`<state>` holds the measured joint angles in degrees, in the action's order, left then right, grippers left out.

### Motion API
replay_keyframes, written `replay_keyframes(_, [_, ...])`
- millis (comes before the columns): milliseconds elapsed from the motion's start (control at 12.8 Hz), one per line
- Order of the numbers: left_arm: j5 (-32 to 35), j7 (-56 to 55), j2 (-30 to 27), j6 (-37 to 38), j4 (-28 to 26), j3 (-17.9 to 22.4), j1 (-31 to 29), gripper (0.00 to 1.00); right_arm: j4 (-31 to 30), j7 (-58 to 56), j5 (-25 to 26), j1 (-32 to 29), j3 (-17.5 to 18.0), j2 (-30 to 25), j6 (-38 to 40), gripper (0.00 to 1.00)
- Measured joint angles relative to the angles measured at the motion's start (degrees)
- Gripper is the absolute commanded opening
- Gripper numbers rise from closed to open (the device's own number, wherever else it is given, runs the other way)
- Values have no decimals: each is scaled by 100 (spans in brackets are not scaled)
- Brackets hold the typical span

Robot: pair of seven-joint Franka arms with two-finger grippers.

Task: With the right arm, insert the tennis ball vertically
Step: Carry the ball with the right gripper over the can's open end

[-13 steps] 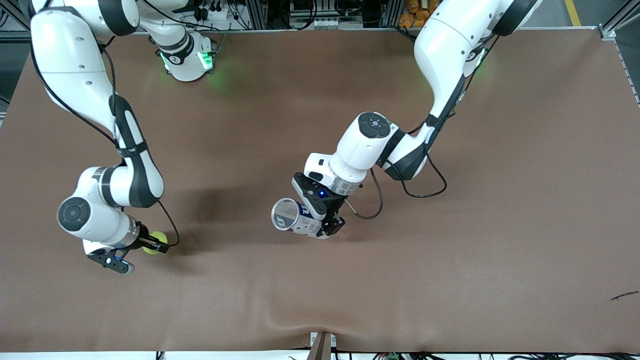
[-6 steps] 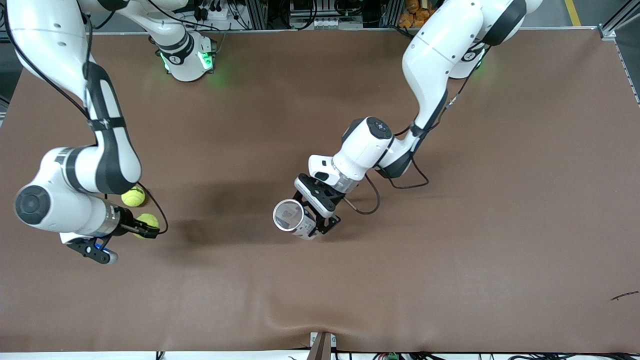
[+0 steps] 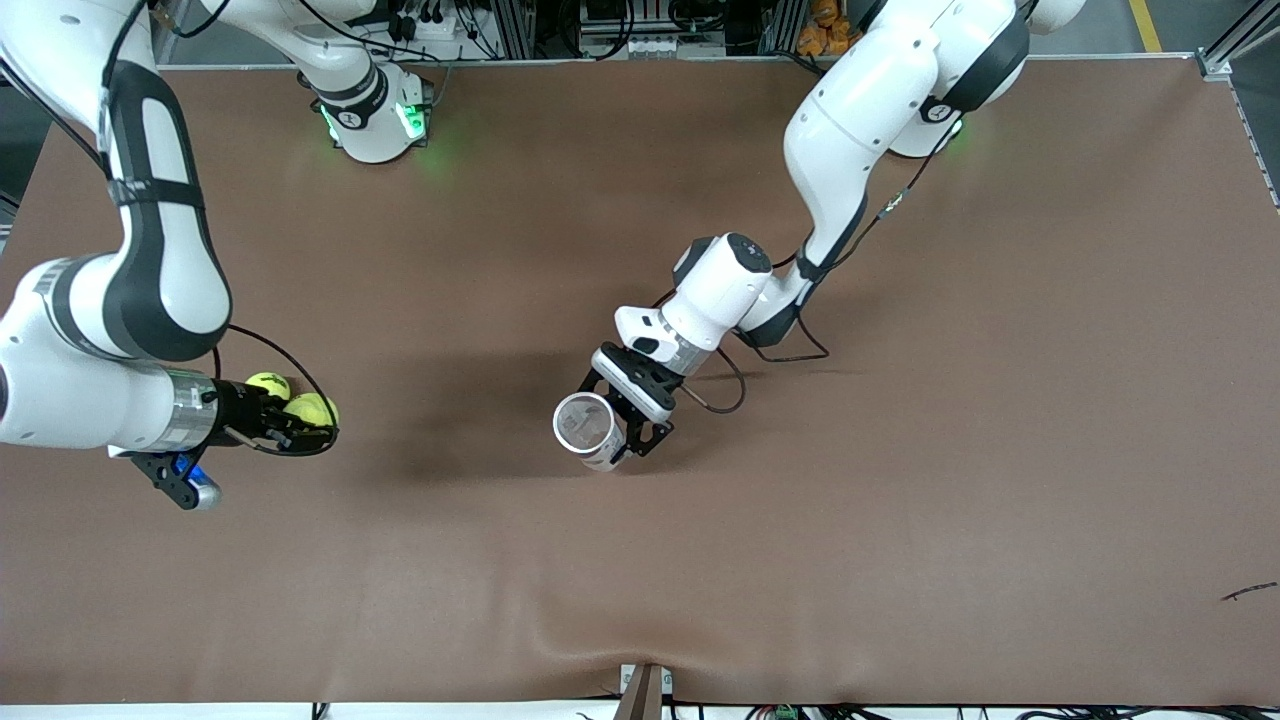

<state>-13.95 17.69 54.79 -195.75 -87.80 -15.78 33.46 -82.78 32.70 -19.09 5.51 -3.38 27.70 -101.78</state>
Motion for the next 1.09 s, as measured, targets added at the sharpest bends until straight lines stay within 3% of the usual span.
replay_keyframes(390, [0,-313,320,-542,-61,-111,78,74,130,559,-34,283,42,32,-11,62])
replay_keyframes(702, [0,-314,320,-555,-121,-112,97,75,136,839,-752,460,48,86,-110,62])
replay_keyframes(1092, [2,-220,319,-577,-165,-112,117,76,377,2421,-860,1400,72,91,-842,62])
